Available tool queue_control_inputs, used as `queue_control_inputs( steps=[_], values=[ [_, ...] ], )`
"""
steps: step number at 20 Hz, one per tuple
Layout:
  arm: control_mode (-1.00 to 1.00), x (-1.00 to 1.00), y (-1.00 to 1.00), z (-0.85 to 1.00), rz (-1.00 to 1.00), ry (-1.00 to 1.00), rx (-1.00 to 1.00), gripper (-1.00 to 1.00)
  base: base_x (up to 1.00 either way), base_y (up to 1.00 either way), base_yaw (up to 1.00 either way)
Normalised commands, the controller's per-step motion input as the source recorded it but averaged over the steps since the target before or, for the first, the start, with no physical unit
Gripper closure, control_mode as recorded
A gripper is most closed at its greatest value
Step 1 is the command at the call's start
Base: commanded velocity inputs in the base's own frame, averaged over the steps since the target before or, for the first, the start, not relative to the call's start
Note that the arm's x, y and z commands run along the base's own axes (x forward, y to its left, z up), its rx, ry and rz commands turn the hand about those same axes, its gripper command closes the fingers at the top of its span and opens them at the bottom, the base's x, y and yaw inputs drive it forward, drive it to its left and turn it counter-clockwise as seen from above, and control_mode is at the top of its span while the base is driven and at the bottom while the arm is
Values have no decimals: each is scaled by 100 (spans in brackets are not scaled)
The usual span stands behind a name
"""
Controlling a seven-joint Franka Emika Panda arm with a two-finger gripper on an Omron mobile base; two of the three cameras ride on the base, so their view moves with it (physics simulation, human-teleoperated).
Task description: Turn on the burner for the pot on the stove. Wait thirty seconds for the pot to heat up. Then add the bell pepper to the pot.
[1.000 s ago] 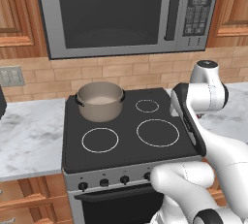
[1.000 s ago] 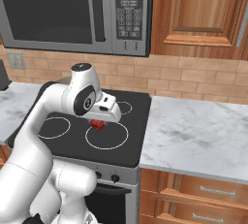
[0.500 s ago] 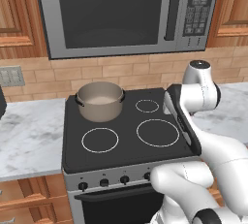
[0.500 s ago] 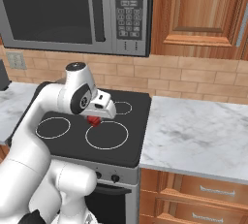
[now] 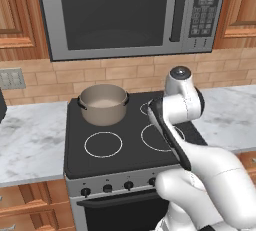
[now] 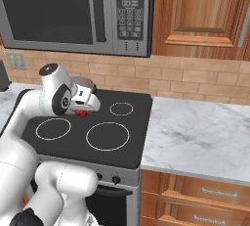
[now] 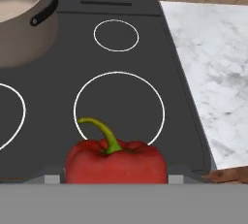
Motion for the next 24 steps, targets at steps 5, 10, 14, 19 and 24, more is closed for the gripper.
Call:
queue_control_inputs(
  steps=[5,10,14,19,24],
  values=[
    [-100,-2,-12,4,4,-10,3,100,0,0,0],
    [-100,29,-3,16,2,12,25,100,0,0,0],
    [-100,3,4,43,0,5,6,100,0,0,0],
    [-100,0,71,29,0,-9,-2,100,0,0,0],
    [-100,3,88,13,0,-9,-4,100,0,0,0]
  ],
)
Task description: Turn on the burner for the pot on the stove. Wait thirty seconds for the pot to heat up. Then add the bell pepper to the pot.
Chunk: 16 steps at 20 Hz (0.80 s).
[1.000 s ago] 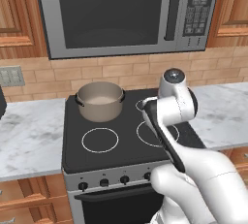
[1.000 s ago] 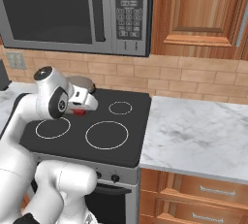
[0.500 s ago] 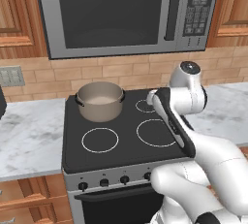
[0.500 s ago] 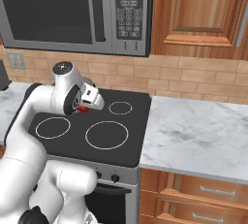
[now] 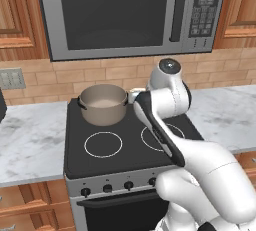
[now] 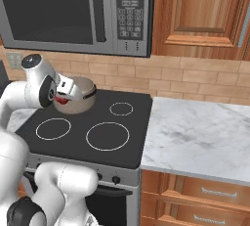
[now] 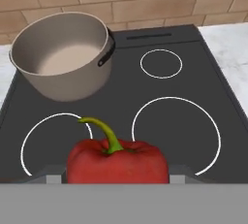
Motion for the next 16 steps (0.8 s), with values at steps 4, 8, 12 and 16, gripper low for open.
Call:
queue_control_inputs(
  steps=[4,8,12,16],
  values=[
    [-100,8,63,30,0,-2,-9,100,0,0,0],
    [-100,23,60,33,0,0,-12,100,0,0,0],
    [-100,45,65,4,0,0,-12,100,0,0,0],
    [-100,48,20,-4,1,5,-1,100,0,0,0]
  ],
)
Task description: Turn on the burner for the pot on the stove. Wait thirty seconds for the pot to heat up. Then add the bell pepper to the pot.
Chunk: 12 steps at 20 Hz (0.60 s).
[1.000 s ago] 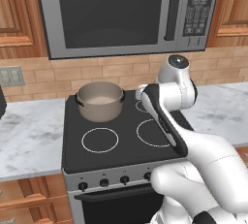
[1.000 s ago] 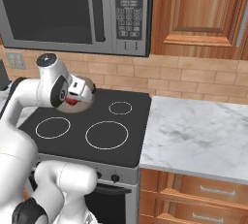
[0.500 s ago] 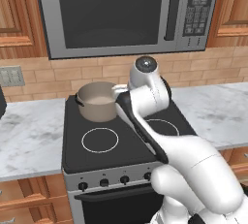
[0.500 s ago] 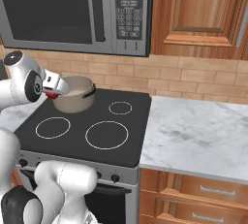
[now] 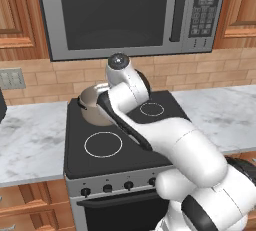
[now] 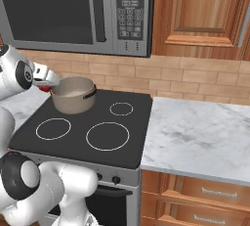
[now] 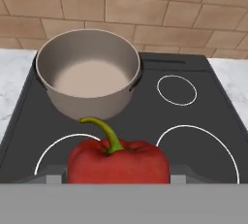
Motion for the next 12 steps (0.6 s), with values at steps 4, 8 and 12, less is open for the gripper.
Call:
queue_control_inputs(
  steps=[4,8,12],
  values=[
    [-100,45,0,-15,0,9,0,100,0,0,0],
    [-100,47,0,-23,0,5,0,100,0,0,0],
    [-100,44,0,-29,0,0,0,100,0,0,0]
  ],
)
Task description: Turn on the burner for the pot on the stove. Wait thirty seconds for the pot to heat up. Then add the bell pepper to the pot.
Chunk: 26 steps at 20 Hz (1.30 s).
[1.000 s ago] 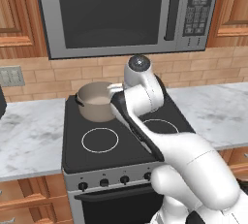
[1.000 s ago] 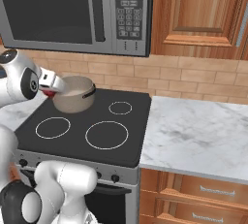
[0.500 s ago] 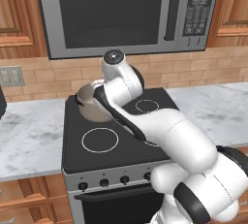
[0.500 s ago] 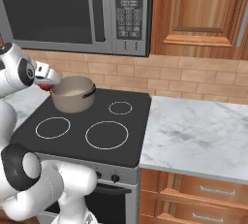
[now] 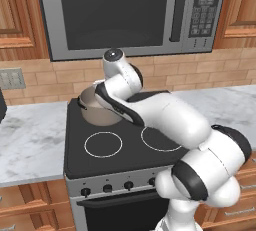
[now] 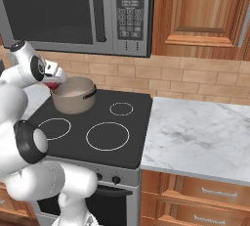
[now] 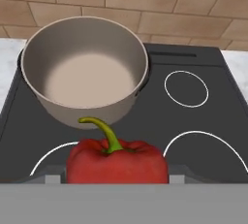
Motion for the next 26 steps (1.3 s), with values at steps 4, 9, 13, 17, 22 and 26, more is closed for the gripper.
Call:
queue_control_inputs(
  steps=[4,9,13,17,22,26],
  values=[
    [-100,49,-2,-22,0,4,0,100,0,0,0],
    [-100,49,0,-27,0,5,0,100,0,0,0],
    [-100,38,1,-25,0,3,0,100,0,0,0],
    [-100,35,6,-13,0,0,0,100,0,0,0],
    [-100,16,1,-10,0,0,0,100,0,0,0],
    [-100,8,6,-27,0,0,0,100,0,0,0]
  ],
)
